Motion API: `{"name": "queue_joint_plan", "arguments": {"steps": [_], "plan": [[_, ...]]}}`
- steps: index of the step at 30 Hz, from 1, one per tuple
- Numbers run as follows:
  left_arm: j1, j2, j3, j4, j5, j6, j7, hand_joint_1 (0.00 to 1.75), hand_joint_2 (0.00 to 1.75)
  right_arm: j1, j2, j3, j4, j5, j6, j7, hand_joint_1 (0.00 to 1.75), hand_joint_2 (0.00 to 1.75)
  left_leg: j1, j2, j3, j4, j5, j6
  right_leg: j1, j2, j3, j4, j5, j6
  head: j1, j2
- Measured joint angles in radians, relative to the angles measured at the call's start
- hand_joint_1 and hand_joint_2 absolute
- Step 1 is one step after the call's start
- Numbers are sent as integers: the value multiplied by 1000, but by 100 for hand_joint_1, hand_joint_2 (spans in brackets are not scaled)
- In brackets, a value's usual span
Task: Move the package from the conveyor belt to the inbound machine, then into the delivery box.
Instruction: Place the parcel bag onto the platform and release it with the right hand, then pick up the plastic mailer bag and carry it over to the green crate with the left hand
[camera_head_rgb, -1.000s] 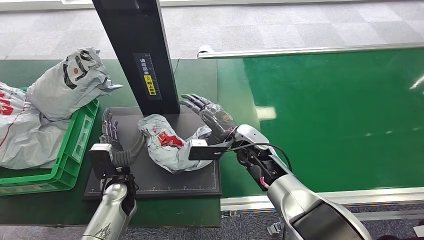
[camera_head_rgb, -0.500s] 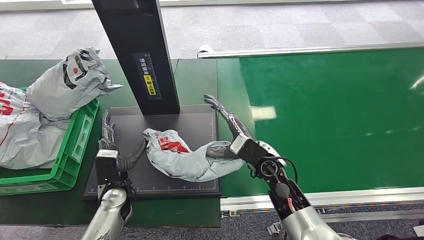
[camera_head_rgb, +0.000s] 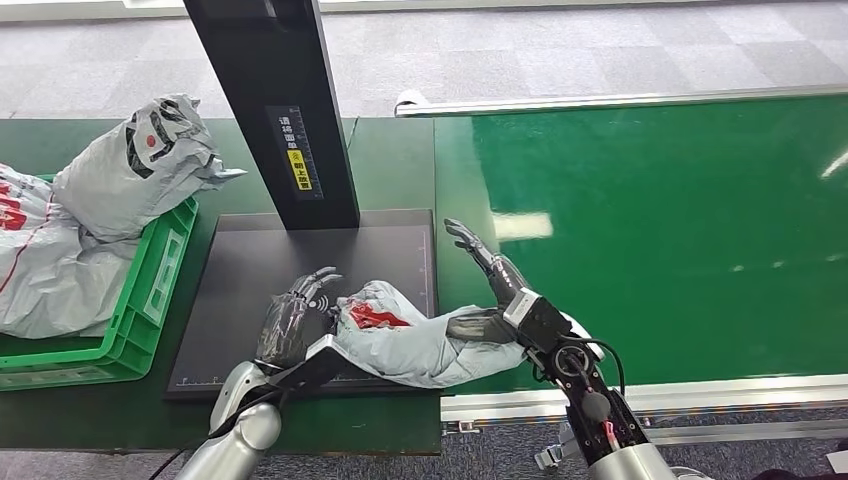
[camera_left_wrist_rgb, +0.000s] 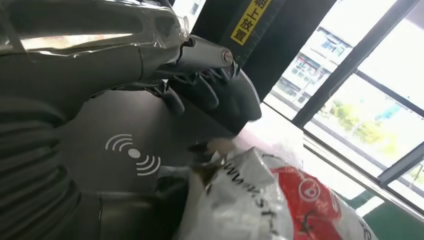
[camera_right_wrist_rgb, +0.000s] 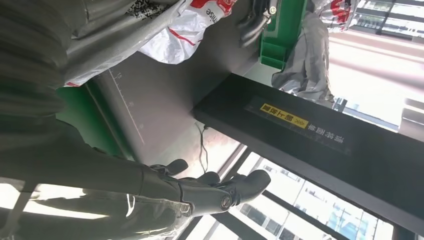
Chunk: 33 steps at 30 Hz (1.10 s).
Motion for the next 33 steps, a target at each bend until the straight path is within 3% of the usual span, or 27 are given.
{"name": "queue_joint_plan", "arguments": {"steps": [6, 12, 18, 23, 26, 33], "plan": [[1, 6, 0, 2, 48, -9, -36, 175, 175, 2, -2, -22, 2, 6, 0, 0, 0, 175, 0, 0, 0, 0, 0, 0, 0, 0, 0, 0, 0, 0, 0, 0], [5, 3, 28, -13, 155, 42, -104, 175, 175, 11, -2, -33, 2, 15, 0, 0, 0, 175, 0, 0, 0, 0, 0, 0, 0, 0, 0, 0, 0, 0, 0, 0], [9, -6, 71, -42, 313, 141, -218, 175, 175, 13, 0, -40, 2, 19, -2, 1, 0, 175, 0, 0, 0, 0, 0, 0, 0, 0, 0, 0, 0, 0, 0, 0], [18, -6, 92, -92, 427, 246, -256, 175, 175, 13, 2, -40, 3, 17, -3, 1, 0, 175, 0, 0, 0, 0, 0, 0, 0, 0, 0, 0, 0, 0, 0, 0], [28, -6, 112, -165, 403, 335, -261, 175, 175, 16, 2, -40, 5, 13, -3, 0, 0, 175, 0, 0, 0, 0, 0, 0, 0, 0, 0, 0, 0, 0, 0, 0], [49, -34, 203, -365, 257, 342, -263, 175, 175, 26, 6, -39, 9, 13, -3, 0, 0, 175, 0, 0, -1, 0, 0, 0, 0, 0, 0, 0, 0, 0, 0, 0]]}}
